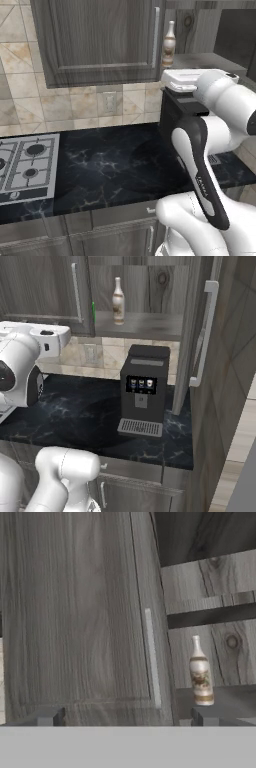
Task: Open the cabinet directly in front. Then move the liquor and the mug to the dining counter with the jar on it.
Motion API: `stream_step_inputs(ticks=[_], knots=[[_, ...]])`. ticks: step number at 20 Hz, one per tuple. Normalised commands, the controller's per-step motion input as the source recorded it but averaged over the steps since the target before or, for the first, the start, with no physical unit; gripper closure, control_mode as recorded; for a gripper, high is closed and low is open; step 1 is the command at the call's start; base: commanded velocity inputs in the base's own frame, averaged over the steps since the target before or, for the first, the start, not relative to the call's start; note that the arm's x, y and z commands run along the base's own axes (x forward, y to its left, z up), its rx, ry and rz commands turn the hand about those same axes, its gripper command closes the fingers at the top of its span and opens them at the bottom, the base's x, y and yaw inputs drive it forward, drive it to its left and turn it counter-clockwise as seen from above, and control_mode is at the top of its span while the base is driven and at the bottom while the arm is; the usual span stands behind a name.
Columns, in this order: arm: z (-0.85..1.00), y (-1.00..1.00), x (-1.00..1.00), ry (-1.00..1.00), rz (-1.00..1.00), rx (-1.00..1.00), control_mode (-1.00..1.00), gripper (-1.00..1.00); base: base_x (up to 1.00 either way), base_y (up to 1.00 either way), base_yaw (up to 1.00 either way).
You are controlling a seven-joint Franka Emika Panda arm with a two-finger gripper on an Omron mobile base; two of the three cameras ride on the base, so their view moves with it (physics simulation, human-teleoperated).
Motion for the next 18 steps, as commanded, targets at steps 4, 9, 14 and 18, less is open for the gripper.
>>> stream_step_inputs(ticks=[4,9,14,18], knots=[[0.0,-0.18,0.12,0.0,0.0,0.02,-1.0,-1.0,0.0,0.0,0.0],[0.0,-0.08,0.39,0.0,0.0,0.01,-1.0,-1.0,0.0,0.0,0.0],[0.0,0.0,0.67,0.03,-0.01,0.0,-1.0,-1.0,0.0,0.0,0.0],[0.0,0.01,0.84,0.03,-0.03,0.0,-1.0,-1.0,0.0,0.0,0.0]])
